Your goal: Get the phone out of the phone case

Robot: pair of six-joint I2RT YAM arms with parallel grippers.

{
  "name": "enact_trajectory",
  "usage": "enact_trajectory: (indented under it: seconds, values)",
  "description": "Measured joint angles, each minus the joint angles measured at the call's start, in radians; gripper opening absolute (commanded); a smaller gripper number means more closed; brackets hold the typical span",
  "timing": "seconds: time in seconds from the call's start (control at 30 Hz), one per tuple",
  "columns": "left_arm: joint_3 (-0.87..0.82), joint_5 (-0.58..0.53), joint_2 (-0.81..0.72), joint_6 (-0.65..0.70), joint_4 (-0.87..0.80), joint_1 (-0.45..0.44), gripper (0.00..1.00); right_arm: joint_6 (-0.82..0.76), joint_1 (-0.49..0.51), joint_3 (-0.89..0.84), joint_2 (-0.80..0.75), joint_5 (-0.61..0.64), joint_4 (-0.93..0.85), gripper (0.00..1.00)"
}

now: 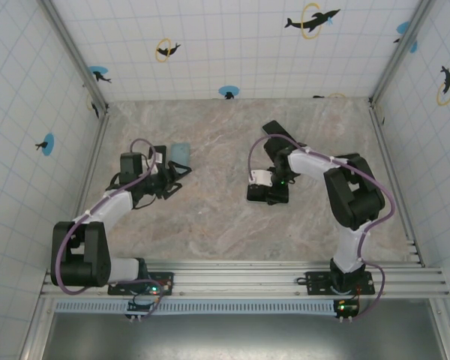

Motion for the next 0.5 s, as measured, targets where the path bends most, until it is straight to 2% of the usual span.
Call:
enact_trajectory:
  seconds: [0.27, 0.5]
  values:
    - [0.032, 0.0, 0.0, -0.021, 0.014, -0.064, 0.85, 0.048, 0.008, -0.026, -0.111, -0.05, 0.027, 0.5]
    - [0.097, 0.001, 0.056, -0.026, 0.016, -0.188, 0.82, 0.077, 0.029, -0.03, -0.166, -0.079, 0.044, 0.51]
